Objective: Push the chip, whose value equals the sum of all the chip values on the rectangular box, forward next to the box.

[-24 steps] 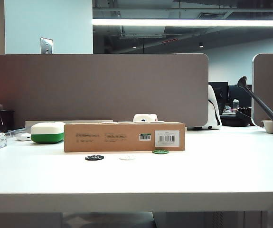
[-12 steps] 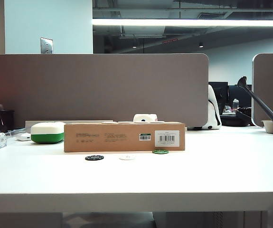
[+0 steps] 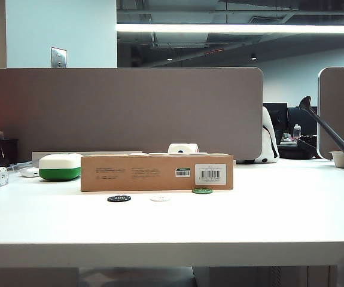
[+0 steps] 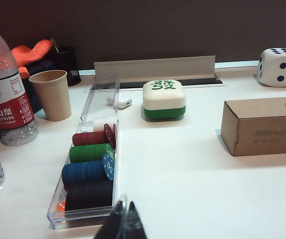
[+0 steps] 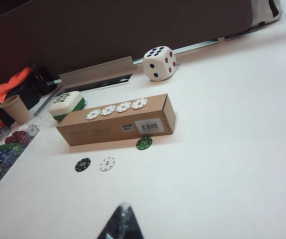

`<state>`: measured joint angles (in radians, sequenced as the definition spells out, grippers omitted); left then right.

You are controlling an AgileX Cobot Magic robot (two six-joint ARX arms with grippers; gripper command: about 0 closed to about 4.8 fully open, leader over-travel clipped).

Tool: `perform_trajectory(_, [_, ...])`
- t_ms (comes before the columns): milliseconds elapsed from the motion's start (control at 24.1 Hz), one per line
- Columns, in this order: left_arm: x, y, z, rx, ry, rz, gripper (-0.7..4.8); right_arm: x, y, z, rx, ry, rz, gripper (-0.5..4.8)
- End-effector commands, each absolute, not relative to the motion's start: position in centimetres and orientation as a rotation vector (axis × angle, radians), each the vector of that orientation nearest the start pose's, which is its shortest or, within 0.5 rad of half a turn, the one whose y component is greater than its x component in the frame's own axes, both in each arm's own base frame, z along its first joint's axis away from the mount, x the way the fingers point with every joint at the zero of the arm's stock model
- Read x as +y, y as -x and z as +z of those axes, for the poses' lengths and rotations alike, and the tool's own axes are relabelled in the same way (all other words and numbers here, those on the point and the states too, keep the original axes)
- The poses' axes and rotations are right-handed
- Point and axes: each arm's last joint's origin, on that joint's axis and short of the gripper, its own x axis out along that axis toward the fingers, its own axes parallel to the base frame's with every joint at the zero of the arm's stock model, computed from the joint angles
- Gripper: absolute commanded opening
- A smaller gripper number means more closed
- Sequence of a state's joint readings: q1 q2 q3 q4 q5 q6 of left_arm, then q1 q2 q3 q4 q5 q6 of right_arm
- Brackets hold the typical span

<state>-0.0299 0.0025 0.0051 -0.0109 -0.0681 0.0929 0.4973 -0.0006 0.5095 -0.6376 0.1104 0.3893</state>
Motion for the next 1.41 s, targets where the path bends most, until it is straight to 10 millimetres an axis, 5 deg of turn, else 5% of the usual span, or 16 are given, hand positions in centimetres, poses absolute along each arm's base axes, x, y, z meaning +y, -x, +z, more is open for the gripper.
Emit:
perform_trajectory(41, [-0.09, -9.73, 16.68, -0.012, -0.087, 0.042, -0.05, 1.41, -3.28, 26.55, 0.18, -0.354, 0.359, -0.04])
perform_trajectory(1410, [0.03, -9.73, 16.67, -0.012, -0.051, 0.08, -0.05, 1.41, -3.28, 26.55, 0.18, -0.354, 0.359, -0.04])
